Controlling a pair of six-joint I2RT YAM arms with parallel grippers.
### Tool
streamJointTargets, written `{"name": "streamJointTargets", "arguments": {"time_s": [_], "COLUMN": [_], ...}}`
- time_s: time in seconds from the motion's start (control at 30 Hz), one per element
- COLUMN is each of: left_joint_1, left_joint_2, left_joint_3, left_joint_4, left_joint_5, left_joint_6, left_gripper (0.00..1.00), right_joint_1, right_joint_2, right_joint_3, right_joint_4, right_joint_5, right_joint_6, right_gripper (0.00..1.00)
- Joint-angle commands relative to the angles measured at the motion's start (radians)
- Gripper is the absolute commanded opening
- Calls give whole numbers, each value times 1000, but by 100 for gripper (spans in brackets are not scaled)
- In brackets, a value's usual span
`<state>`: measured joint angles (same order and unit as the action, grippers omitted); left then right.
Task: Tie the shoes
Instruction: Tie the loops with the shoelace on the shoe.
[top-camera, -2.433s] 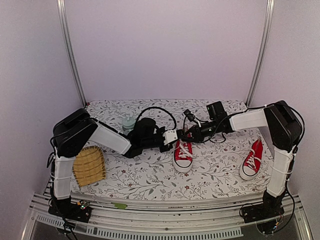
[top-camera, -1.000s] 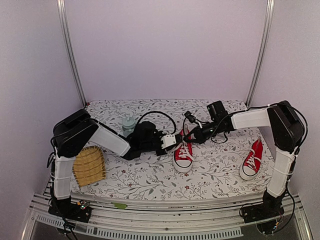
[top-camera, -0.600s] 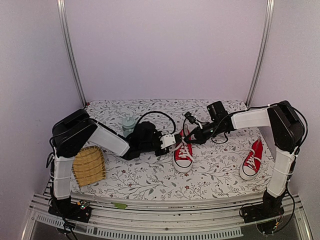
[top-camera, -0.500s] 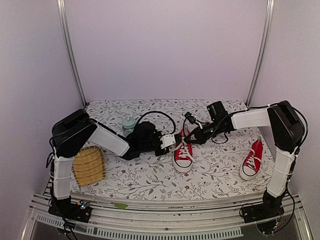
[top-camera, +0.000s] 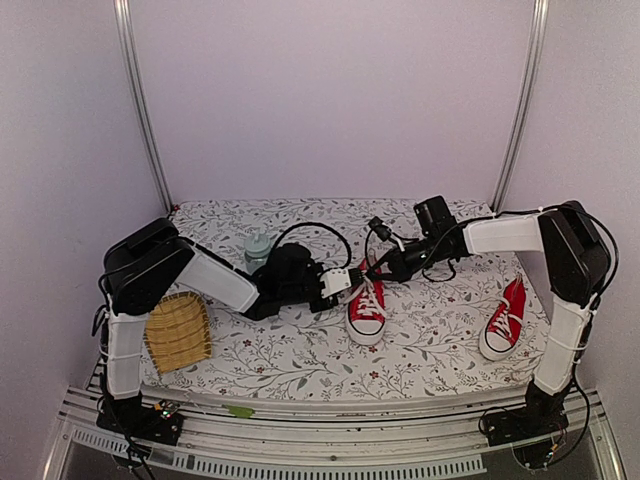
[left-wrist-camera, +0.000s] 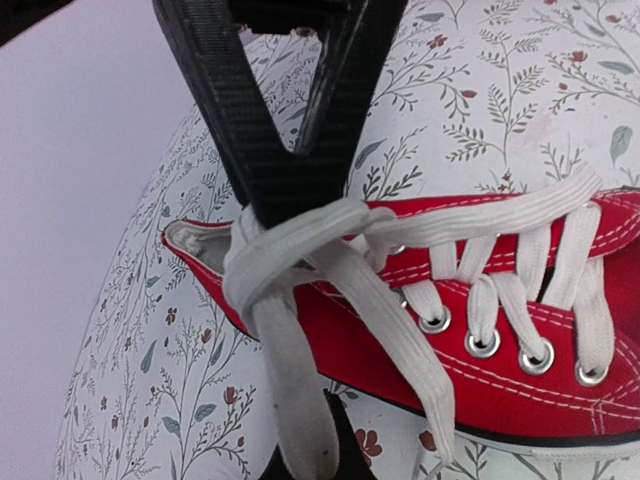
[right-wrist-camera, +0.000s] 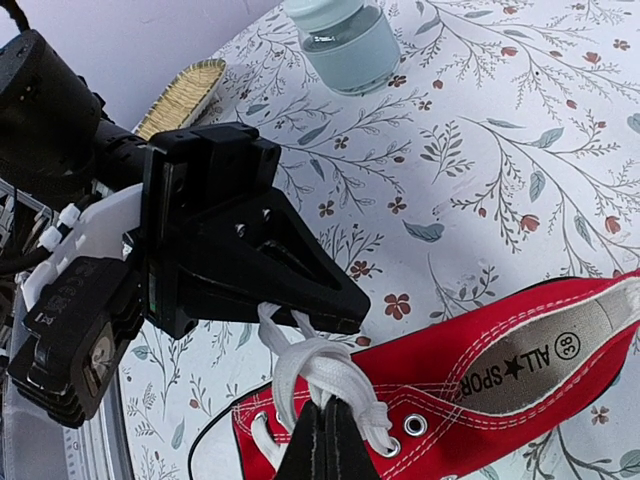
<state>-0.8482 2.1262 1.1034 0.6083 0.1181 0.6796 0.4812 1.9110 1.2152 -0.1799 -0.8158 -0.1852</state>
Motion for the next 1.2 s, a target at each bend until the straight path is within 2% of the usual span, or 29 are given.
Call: {"name": "streamJointTargets", "arguments": {"time_s": [0.0, 0.53, 1.17], "left_joint_1": [-4, -3, 0], "left_joint_2": [-35, -28, -27], "left_joint_3": [-9, -21, -38], "left_joint_4": [0, -14, -59], "left_joint_5": [-1, 3, -33], "left_joint_6": [-6, 5, 55], "left_gripper": [0, 0, 0], "right_joint_1": [-8, -37, -89], "right_joint_2": [-47, -72, -101], "right_joint_3": [20, 1, -145], "right_joint_4": [-15, -22, 70], "right_joint_5": [16, 77, 179], "right_joint_6": [-2, 9, 100], "right_gripper": [1, 1, 1]}}
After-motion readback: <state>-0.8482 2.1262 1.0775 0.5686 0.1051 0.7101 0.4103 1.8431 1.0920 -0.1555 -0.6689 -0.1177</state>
